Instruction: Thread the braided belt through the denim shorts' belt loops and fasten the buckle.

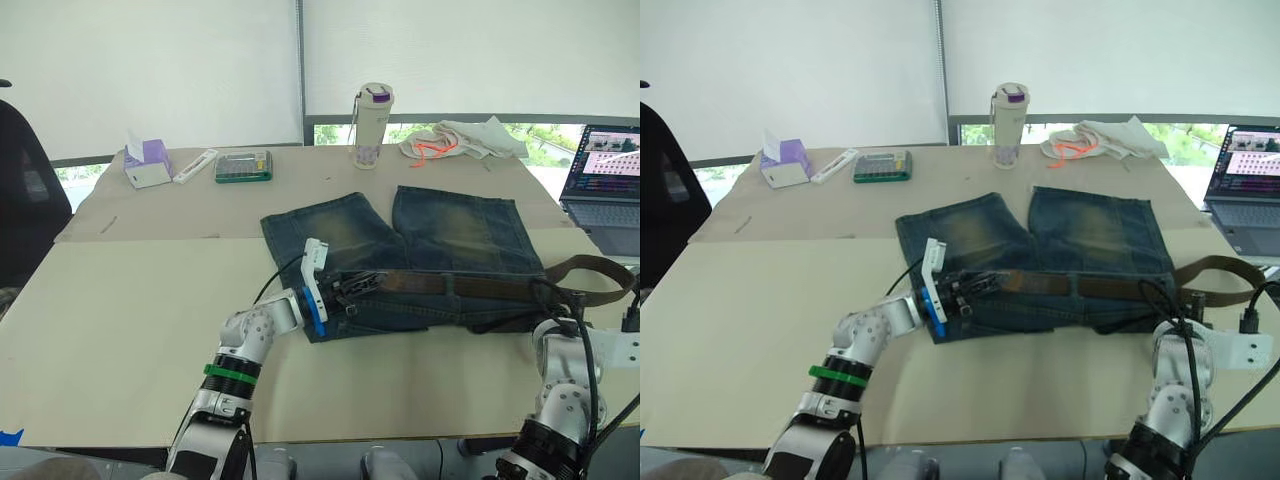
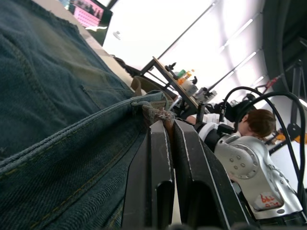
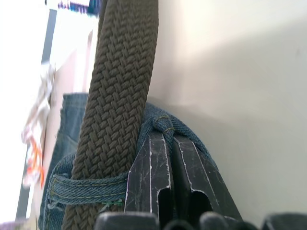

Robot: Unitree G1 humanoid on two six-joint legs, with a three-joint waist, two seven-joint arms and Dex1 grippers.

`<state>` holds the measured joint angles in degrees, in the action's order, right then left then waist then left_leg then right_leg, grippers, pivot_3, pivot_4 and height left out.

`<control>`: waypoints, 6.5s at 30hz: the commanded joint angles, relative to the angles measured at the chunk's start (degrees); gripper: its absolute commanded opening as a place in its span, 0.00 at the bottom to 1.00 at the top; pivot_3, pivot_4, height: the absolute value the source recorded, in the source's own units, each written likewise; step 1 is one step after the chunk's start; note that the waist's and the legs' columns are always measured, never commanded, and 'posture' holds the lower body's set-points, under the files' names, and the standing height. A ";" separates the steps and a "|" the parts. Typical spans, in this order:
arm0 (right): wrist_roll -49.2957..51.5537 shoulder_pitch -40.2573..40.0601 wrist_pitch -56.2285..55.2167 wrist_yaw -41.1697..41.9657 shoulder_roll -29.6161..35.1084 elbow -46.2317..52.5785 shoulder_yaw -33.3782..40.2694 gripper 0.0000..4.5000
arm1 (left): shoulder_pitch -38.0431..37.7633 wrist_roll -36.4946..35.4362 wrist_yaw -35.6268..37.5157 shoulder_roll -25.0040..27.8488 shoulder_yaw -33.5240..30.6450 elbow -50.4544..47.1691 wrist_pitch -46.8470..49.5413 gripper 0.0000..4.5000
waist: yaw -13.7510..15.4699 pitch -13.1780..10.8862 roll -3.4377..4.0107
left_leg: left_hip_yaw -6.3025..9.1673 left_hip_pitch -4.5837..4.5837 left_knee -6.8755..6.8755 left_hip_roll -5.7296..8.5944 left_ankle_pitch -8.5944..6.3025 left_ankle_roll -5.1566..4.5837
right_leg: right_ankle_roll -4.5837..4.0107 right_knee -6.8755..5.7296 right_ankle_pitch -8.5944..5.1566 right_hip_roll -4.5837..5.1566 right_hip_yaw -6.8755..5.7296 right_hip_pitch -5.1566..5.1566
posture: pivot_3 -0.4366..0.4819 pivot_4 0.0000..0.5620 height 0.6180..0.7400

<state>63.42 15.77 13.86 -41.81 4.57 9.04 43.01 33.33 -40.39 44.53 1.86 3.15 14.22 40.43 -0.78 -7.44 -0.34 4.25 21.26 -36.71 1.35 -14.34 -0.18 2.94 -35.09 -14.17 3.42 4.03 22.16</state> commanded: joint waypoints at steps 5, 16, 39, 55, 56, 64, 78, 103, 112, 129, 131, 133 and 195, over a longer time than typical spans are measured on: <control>-11.57 1.24 -13.93 -2.53 1.58 0.68 5.38 0.01 | -0.21 0.48 -0.03 4.06 -4.20 -1.67 -2.01 0.00 | -0.25 0.01 0.12 | 0.00 -0.02 0.00 -0.02 0.00 0.00 | 0.00 -0.04 0.00 -0.02 0.01 0.02 | 0.48 0.27 1.00; -14.57 2.43 -16.07 -3.27 -0.15 0.32 2.72 0.01 | -0.70 2.19 -0.70 4.34 -4.79 -1.43 -5.45 0.00 | -0.35 0.02 0.16 | 0.02 -0.03 0.00 -0.03 0.00 -0.01 | -0.02 -0.04 0.00 -0.03 0.01 0.02 | 0.48 0.27 1.00; -10.21 1.44 -10.14 2.46 1.25 1.16 -4.63 0.01 | -2.45 -0.16 -5.37 6.49 -7.69 -6.25 -4.09 0.00 | -1.88 0.00 0.19 | 0.11 -0.09 0.07 -0.15 0.00 -0.01 | -0.03 -0.11 0.01 -0.09 0.07 0.04 | 0.48 0.27 1.00; -10.69 -0.45 -5.07 4.06 -2.26 4.94 -11.50 0.01 | 3.20 6.58 -4.13 -0.97 2.13 -2.10 -4.30 0.00 | -1.63 0.00 0.19 | 0.02 -0.07 0.07 -0.06 0.00 -0.01 | -0.02 -0.07 0.01 -0.06 0.05 0.04 | 0.48 0.27 1.00; -10.65 -0.48 -4.98 4.01 -2.55 5.10 -11.57 0.01 | 3.22 6.53 -3.84 -1.20 2.35 -2.16 -3.70 0.00 | -1.64 0.00 0.19 | 0.02 -0.07 0.07 -0.06 0.00 -0.01 | -0.02 -0.07 0.00 -0.07 0.05 0.04 | 0.48 0.27 1.00; -11.19 -0.58 -4.37 4.86 -3.83 5.69 -12.24 0.01 | 3.79 4.39 -2.64 -2.94 2.11 -0.80 4.16 0.00 | -1.62 0.00 0.19 | 0.03 -0.07 0.07 -0.06 0.00 -0.01 | -0.01 -0.07 0.00 -0.06 0.05 0.03 | 0.48 0.27 1.00; -15.40 0.00 -7.74 1.16 -3.84 4.67 -7.90 0.01 | 2.32 1.76 -3.99 -0.73 -6.16 -7.06 2.67 0.00 | -1.67 0.01 0.20 | 0.04 -0.06 0.07 -0.07 0.00 -0.01 | -0.01 -0.06 0.00 -0.07 0.04 0.03 | 0.48 0.27 1.00; 12.39 -16.04 28.87 32.39 24.89 7.72 -5.81 0.71 | -3.88 -3.47 -5.84 1.26 -7.07 -11.68 5.95 0.00 | -0.17 -0.05 0.17 | -0.04 -0.01 0.09 -0.05 0.00 -0.01 | -0.03 0.05 0.00 -0.02 0.02 -0.01 | 0.48 0.27 1.00; 15.67 -26.85 35.47 52.65 38.06 3.43 1.25 0.85 | -3.80 -3.35 -5.78 0.61 -6.38 -11.11 6.21 0.00 | -0.35 -0.28 -0.23 | -0.17 0.07 0.05 -0.10 -0.01 -0.02 | 0.41 0.11 -0.25 -0.08 0.11 -0.09 | 0.48 0.27 1.00; 23.43 -12.80 33.17 39.22 11.94 12.30 -30.09 0.85 | -4.70 -9.20 -7.78 -0.16 -10.06 -12.65 10.93 0.00 | 0.11 -0.10 -0.23 | 0.22 0.11 -0.03 -0.16 0.01 0.03 | 0.22 0.09 -0.06 0.04 0.06 0.03 | 0.48 0.27 1.00; 24.62 -11.90 31.43 38.37 9.26 11.41 -29.65 0.85 | -4.78 -9.91 -7.94 0.11 -10.61 -12.92 11.41 0.00 | 0.13 -0.09 -0.21 | 0.23 0.08 -0.03 -0.14 0.02 0.03 | 0.20 0.08 -0.05 0.03 0.02 0.03 | 0.48 0.27 1.00; 25.41 -11.46 30.07 38.65 7.62 10.34 -28.96 0.85 | -5.06 -10.71 -8.20 0.29 -11.06 -13.29 11.80 0.00 | 0.08 -0.09 -0.21 | 0.24 0.07 -0.02 -0.15 0.01 0.03 | 0.14 0.07 -0.02 0.00 -0.03 0.06 | 0.48 0.27 1.00; 3.09 2.04 31.71 18.36 0.93 2.82 -35.90 0.00 | -7.17 19.53 6.91 22.60 -0.18 -6.19 -22.22 1.00 | -1.02 -0.06 -0.10 | 0.36 -0.07 0.13 -0.28 0.02 0.03 | -0.04 -0.05 0.07 -0.03 -0.02 0.13 | 0.48 0.27 1.00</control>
<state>66.49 17.06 43.97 -23.40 6.00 11.40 7.74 24.81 -20.26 52.28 24.85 4.66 8.25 17.95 -1.80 -7.51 -0.43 4.62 21.19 -36.58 1.06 -14.32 -0.15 2.91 -35.14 -14.11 3.40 4.00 22.29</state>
